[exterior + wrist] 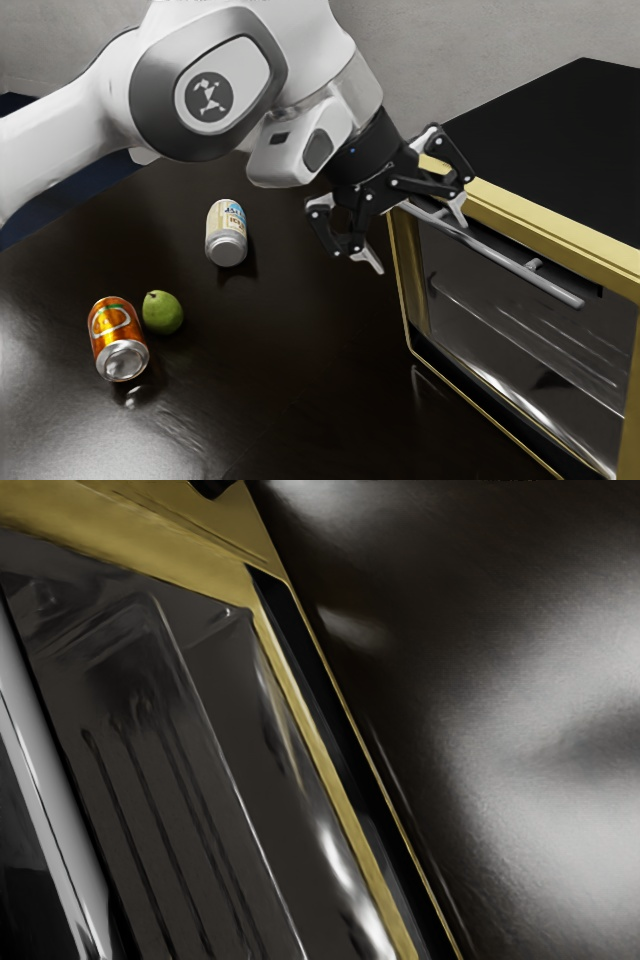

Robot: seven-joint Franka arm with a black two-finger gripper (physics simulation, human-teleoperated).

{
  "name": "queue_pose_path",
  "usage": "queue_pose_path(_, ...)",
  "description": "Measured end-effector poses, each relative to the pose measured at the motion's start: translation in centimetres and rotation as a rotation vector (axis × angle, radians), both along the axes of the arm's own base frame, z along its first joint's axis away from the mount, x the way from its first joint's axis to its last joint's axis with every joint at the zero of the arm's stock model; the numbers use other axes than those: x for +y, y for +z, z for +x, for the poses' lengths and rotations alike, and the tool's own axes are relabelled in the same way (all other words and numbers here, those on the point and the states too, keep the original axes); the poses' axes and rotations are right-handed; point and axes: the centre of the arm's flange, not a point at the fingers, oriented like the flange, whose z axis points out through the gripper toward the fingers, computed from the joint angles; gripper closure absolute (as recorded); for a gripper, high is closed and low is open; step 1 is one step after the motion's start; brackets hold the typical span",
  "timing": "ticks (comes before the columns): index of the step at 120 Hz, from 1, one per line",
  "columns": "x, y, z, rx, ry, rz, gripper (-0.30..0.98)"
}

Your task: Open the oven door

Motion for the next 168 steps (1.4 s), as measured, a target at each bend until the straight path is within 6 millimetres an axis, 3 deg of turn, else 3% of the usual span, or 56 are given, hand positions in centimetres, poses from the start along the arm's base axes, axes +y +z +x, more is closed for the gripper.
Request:
queue_pose_path(28,-1.1,-0.5,0.1,-0.011,-0.057,0.006,0.0)
queue_pose_path(90,-0.1,-1.8,0.9,-0.016,-0.066,0.012,-0.03)
queue_pose_path(102,0.2,-3.1,-0.2,-0.005,-0.054,0.031,-0.1)
queue_pose_path(110,1.1,-3.8,-2.2,-0.008,-0.031,0.048,-0.09)
queue_pose_path(115,3.2,-4.1,-4.7,-0.017,0.013,0.05,0.02)
queue_pose_path(122,8.7,-4.8,-9.6,-0.036,0.118,0.034,0.16)
queue_pose_path(128,16.7,-6.4,-15.9,-0.057,0.268,-0.03,0.11)
queue_pose_path(138,30.3,-13.1,-26.9,-0.058,0.533,-0.259,0.06)
queue_pose_path(140,31.5,-12.0,-28.7,-0.104,0.564,-0.279,0.05)
queue_pose_path(141,32.1,-10.3,-29.3,-0.139,0.577,-0.285,0.05)
queue_pose_path(142,32.5,-8.4,-29.8,-0.172,0.587,-0.285,0.04)
queue_pose_path(144,32.5,-2.8,-30.0,-0.247,0.595,-0.253,0.04)
queue_pose_path(149,29.9,11.4,-26.9,-0.362,0.577,-0.138,0.03)
queue_pose_path(152,27.4,17.0,-22.6,-0.373,0.531,-0.122,0.02)
queue_pose_path(155,24.5,20.4,-19.8,-0.374,0.479,-0.134,0.02)
queue_pose_path(158,22.1,23.2,-19.5,-0.385,0.458,-0.146,0.02)
queue_pose_path(164,19.8,29.0,-23.5,-0.457,0.543,-0.121,0.01)
queue_pose_path(168,21.4,30.6,-25.6,-0.467,0.676,-0.115,0.01)
